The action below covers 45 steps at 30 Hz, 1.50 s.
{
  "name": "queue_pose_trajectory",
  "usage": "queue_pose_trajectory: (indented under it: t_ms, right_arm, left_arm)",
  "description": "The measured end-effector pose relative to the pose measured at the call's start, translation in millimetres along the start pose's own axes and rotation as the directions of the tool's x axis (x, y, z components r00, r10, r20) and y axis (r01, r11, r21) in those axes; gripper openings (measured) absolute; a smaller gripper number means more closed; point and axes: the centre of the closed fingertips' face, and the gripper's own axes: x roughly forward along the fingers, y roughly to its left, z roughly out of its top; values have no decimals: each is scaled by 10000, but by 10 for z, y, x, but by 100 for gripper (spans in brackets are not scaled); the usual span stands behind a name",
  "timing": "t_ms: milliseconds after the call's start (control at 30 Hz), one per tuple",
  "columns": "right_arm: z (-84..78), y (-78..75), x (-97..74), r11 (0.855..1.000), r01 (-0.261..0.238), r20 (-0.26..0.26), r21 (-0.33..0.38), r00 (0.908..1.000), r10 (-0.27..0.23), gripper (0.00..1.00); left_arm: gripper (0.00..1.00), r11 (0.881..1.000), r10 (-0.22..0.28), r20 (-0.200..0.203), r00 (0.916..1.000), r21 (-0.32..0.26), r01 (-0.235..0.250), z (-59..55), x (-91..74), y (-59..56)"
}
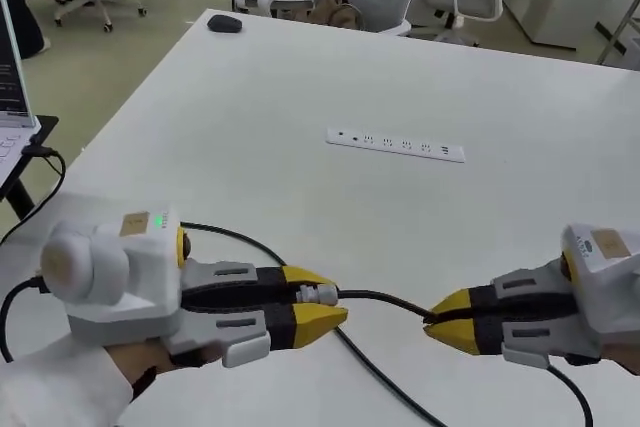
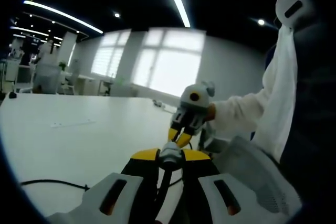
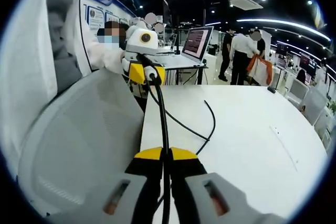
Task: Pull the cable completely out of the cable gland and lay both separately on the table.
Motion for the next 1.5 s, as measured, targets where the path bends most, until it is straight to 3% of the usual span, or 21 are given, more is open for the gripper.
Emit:
queue_pose_trajectory:
  t_ms: [233, 367, 467, 700, 767, 1033, 1167, 1500]
  right_arm:
    - [22, -26, -22, 10000, 84, -125, 16, 9999, -84, 3]
    - [166, -56, -86, 9995, 284, -2, -139, 9996, -284, 3]
    - [318, -42, -79, 9998, 158, 440, -74, 9989, -155, 8]
    - [723, 169, 248, 9912, -346, 540, -1276, 9977, 418, 18]
    - [765, 197, 326, 9876, -426, 512, -1508, 9974, 509, 20]
    - [703, 235, 467, 9809, -784, 169, -1778, 9964, 827, 15]
    - [657, 162, 450, 9799, -600, 193, -1904, 9977, 648, 3]
    - [641, 133, 438, 9780, -555, 354, -2012, 9973, 639, 2]
  left_arm:
    - [17, 9998, 140, -112, 9998, 166, -138, -22, 8, 18]
    - [17, 9993, 359, 26, 9994, 120, -359, 6, -7, 64]
    - [17, 9992, 391, -47, 9992, 119, -391, -11, 3, 71]
    - [17, 9993, 348, -205, 9992, 153, -344, -44, 21, 52]
    - [17, 9992, 367, -197, 9991, 136, -365, -42, 19, 56]
    - [17, 9998, 135, -298, 9995, 173, -130, -60, 45, 3]
    - [17, 9998, 18, -404, 9992, 215, -9, -78, 55, -23]
    - [17, 9996, 102, -366, 9993, 272, -92, -63, 45, -11]
